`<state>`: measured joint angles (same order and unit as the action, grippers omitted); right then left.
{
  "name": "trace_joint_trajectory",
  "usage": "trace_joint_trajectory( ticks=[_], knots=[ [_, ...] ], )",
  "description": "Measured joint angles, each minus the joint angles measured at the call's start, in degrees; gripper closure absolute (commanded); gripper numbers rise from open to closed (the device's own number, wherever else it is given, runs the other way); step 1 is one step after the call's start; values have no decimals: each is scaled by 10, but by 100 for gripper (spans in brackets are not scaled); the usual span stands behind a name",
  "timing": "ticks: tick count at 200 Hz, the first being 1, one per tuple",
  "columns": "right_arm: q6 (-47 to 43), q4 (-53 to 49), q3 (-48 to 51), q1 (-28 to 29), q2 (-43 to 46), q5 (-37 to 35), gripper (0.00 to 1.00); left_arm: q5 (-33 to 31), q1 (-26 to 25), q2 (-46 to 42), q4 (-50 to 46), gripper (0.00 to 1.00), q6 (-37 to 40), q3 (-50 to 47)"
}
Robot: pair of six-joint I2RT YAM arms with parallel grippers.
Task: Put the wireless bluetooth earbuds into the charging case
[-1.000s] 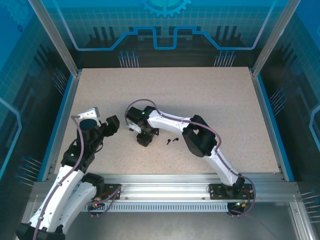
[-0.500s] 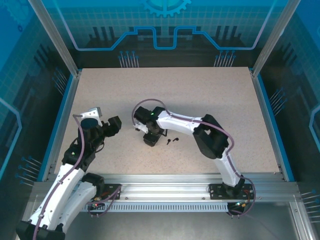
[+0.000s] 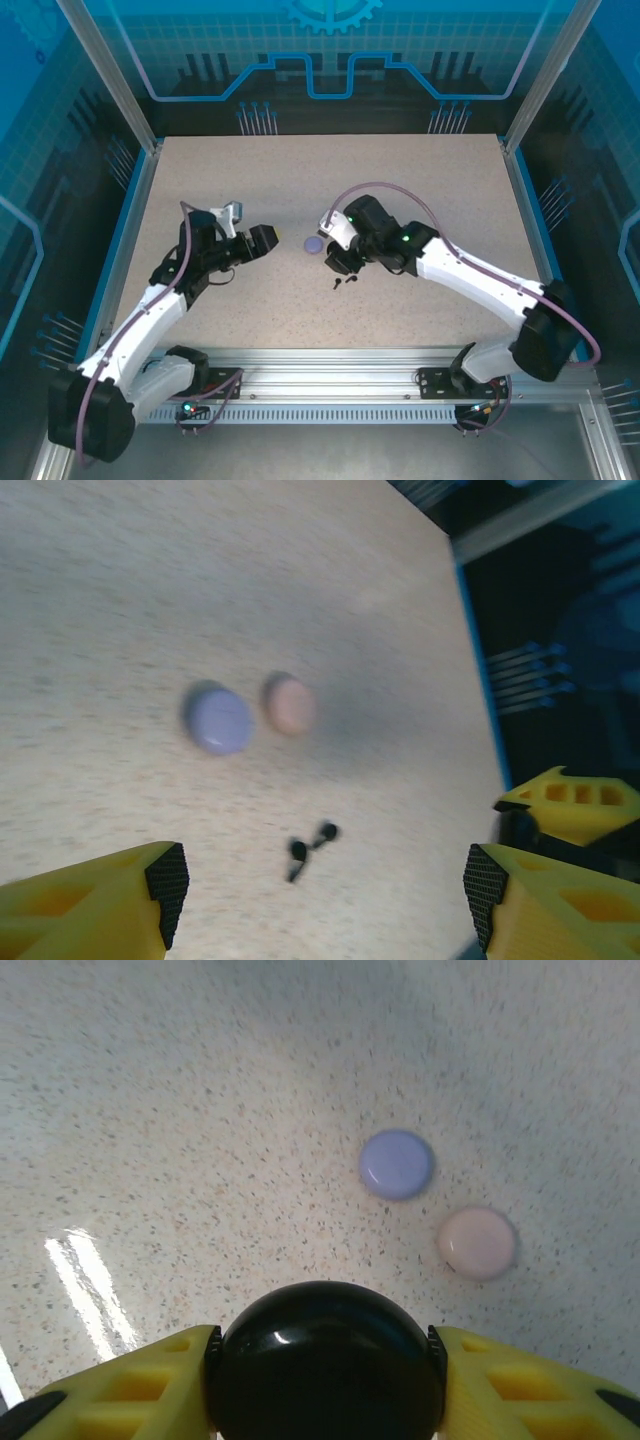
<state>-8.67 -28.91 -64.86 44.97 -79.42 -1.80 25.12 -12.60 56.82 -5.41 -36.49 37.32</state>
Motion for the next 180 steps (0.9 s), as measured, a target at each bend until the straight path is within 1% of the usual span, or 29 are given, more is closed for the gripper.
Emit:
trace_joint_trajectory(
  ticks=[28, 56, 85, 127, 180],
  knots=[
    [-39, 26, 19, 0, 40, 8, 51, 75, -32, 31, 54, 24, -26, 29],
    [-65, 42, 19, 1, 53, 8, 51, 115, -75, 52, 98, 24, -42, 48],
    [-80, 44, 19, 10, 55, 6, 51, 132, -104, 77, 123, 24, -51, 56],
    [-86, 45, 19, 15, 56, 5, 51, 137, -115, 111, 142, 25, -56, 58],
    [-86, 46, 19, 15, 56, 8, 51, 159, -132, 151, 170, 34, -57, 75]
  ],
)
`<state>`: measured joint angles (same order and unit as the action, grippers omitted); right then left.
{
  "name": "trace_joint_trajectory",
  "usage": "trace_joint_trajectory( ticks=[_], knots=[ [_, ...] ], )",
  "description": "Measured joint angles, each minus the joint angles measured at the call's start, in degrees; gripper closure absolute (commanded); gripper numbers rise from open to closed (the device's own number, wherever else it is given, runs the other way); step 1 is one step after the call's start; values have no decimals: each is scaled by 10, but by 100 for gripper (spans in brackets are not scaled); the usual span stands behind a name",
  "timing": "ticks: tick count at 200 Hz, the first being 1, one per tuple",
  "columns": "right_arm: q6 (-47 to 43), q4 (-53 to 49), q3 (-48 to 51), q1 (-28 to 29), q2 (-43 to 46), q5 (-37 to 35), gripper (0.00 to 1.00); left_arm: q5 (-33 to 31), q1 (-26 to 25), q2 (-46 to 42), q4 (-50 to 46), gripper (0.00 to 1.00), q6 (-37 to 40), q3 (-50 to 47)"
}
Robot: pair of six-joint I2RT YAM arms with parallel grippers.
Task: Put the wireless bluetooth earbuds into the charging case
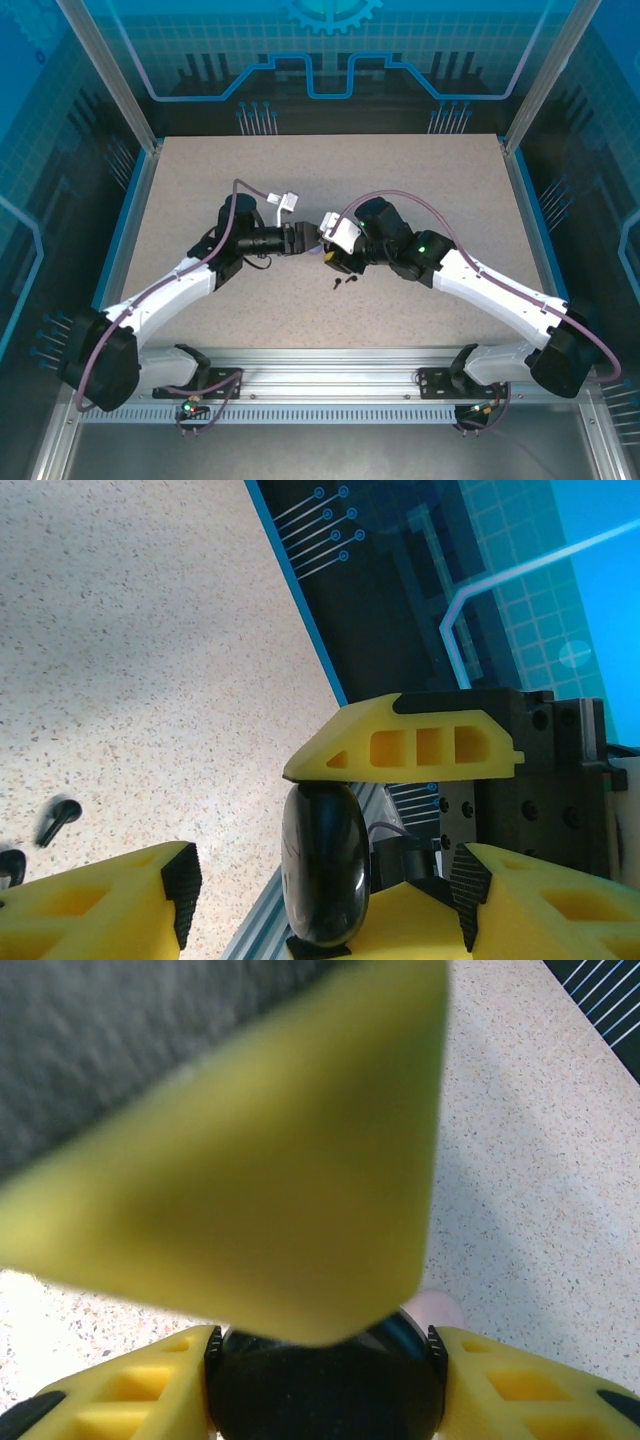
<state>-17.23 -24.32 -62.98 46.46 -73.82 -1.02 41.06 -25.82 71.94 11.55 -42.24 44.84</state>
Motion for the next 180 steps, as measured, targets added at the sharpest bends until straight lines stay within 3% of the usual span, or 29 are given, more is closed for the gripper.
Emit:
trace_joint_trajectory(
  ticks=[81, 156, 180],
  knots=[
    [0, 23, 3, -18, 11, 21, 51, 43, -26, 56, 12, 45, -3, 36],
    [-11, 14, 4, -31, 12, 43, 50, 51, -28, 66, -23, 75, 16, 53],
    [-14, 13, 4, -35, 12, 49, 42, 52, -28, 66, -29, 81, 23, 56]
  ],
)
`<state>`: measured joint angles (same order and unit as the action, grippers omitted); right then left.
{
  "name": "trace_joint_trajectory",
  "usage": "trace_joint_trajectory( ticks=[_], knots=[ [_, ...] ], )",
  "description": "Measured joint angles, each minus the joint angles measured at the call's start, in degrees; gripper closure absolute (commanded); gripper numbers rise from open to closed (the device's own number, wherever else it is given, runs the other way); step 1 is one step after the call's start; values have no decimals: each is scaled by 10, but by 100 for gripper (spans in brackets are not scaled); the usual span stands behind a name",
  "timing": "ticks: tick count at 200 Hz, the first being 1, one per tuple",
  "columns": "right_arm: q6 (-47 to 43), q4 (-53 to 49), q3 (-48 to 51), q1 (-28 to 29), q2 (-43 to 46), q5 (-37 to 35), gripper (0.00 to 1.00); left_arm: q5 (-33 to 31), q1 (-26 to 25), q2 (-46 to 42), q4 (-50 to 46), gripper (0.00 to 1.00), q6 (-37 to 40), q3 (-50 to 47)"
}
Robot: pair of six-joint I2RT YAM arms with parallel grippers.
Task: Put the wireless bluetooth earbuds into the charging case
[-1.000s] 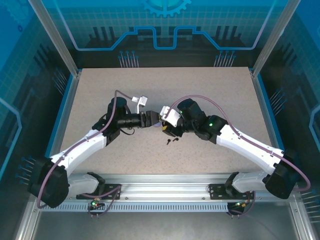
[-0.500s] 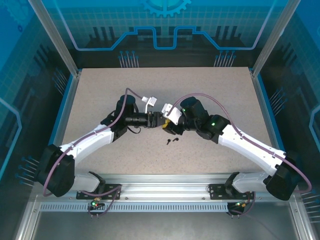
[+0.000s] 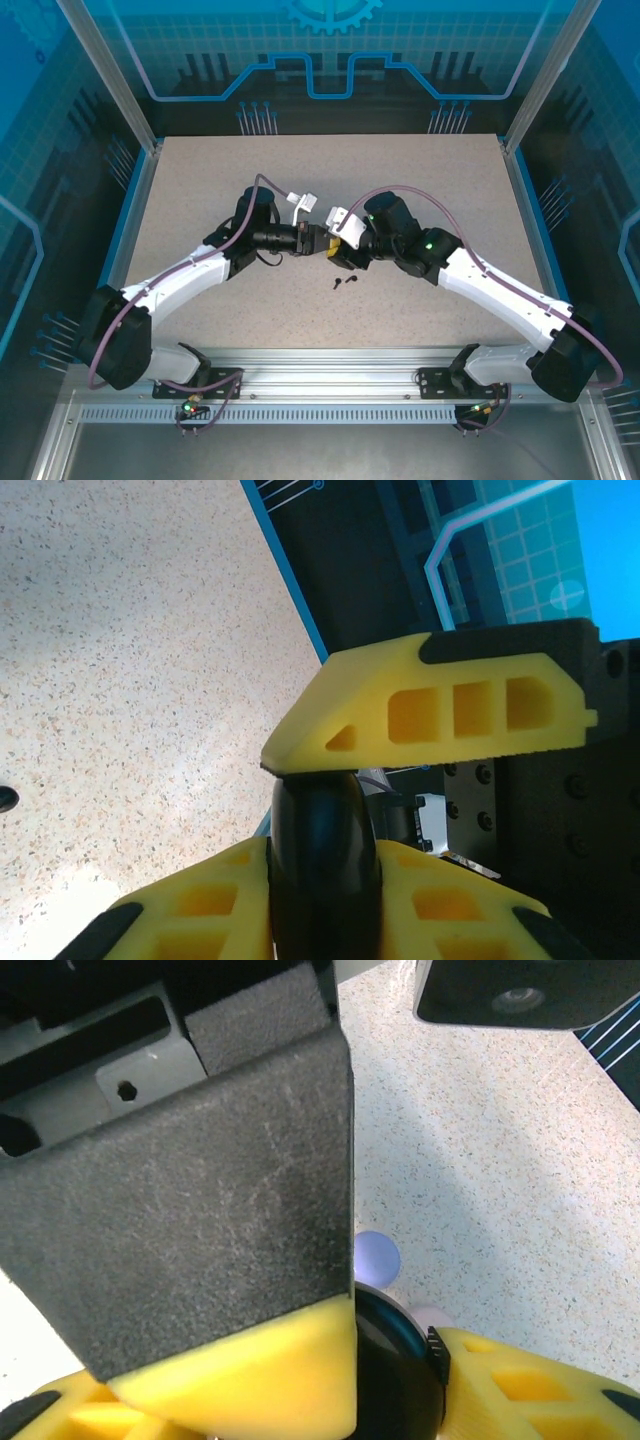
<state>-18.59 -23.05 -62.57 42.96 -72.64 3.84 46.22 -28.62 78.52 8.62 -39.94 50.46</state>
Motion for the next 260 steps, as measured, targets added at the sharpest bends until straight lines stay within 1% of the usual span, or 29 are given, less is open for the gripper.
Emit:
trace_joint_trajectory(
  ticks=[25, 42, 50, 70, 85, 103, 113, 141, 160, 181, 204, 232, 244, 260],
  knots=[
    [7, -10, 0, -17, 1, 22, 22, 0, -2, -2, -2, 85, 11, 2],
    [7, -22, 0, -36, 12, 38, 11, -8, -3, -9, -7, 85, 26, 2],
    [12, -26, 3, -47, 24, 48, 5, -14, -4, -16, -9, 88, 36, 2],
    [19, -40, 16, -87, 75, 98, 0, -38, -4, -43, -12, 93, 74, 2],
    [23, -50, 20, -125, 106, 152, 0, -58, -6, -69, -12, 94, 110, 1],
    [28, -55, 25, -167, 130, 221, 2, -75, -11, -98, -6, 94, 154, -2],
    [24, -59, 27, -178, 135, 256, 3, -84, -17, -113, -1, 93, 183, -6],
    [2, -68, 27, -182, 134, 340, 7, -98, -35, -139, 7, 94, 263, -19],
    [-24, -80, 22, -177, 124, 378, 12, -103, -49, -148, 9, 93, 319, -26],
    [-47, -98, 2, -165, 99, 402, 15, -104, -62, -152, 9, 94, 373, -30],
    [-64, -109, -18, -153, 76, 417, 24, -104, -68, -153, 9, 94, 416, -31],
    [-75, -115, -36, -149, 58, 431, 37, -104, -69, -153, 6, 94, 446, -31],
    [-75, -118, -43, -148, 54, 436, 38, -104, -69, -153, 6, 94, 452, -31],
    [-76, -120, -48, -148, 49, 439, 44, -104, -70, -154, 5, 94, 461, -31]
  ],
)
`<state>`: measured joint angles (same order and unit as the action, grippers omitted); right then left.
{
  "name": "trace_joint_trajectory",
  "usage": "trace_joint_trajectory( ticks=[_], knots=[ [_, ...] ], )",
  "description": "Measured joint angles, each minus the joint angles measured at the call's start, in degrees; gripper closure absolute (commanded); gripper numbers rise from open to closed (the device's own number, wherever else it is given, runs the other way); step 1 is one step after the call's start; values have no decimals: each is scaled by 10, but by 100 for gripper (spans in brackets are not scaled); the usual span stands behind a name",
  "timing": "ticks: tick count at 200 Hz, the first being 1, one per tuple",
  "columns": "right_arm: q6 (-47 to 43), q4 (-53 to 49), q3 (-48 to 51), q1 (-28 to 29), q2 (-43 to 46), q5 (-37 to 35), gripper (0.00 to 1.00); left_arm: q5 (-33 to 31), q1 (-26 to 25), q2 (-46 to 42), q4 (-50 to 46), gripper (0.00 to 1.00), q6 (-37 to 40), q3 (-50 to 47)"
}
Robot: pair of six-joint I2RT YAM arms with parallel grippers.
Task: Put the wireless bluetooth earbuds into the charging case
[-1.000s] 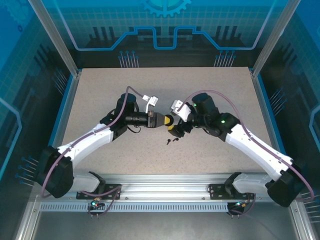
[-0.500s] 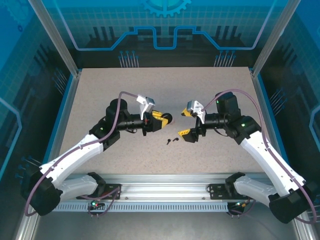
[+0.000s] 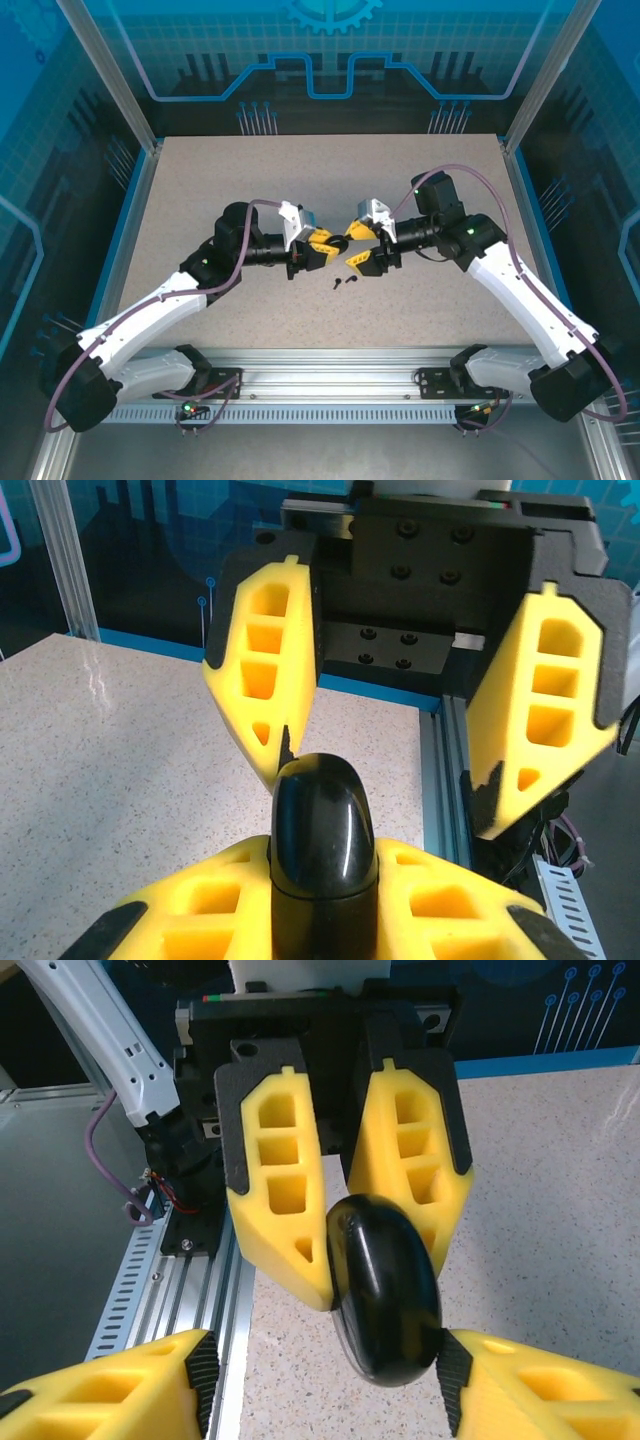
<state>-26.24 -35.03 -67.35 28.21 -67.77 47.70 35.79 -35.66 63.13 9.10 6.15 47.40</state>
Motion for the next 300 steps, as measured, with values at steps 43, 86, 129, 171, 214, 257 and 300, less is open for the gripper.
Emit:
trace_joint_trajectory(
  ticks=[43, 86, 129, 171, 214, 257, 300],
  knots=[
    [5, -2, -7, 4, -16, 4, 62, 5, -4, -2, -8, 94, 3, 0],
    [3, -6, -10, 4, -26, 3, 79, 11, -5, -2, -18, 91, 3, 0],
    [3, -10, -10, 2, -23, 3, 79, 10, -6, -3, -21, 64, 13, 0],
    [3, -17, -10, 1, -13, 4, 79, 3, -6, -3, -25, 54, 19, 0],
    [3, -19, -10, -1, -12, 5, 79, 1, -6, -3, -26, 56, 19, 0],
    [9, -16, -10, -2, -12, 3, 79, 3, -7, -3, -26, 66, 18, 0],
    [22, -7, -10, -2, -12, 3, 78, 4, -9, -3, -26, 67, 17, 0]
  ],
)
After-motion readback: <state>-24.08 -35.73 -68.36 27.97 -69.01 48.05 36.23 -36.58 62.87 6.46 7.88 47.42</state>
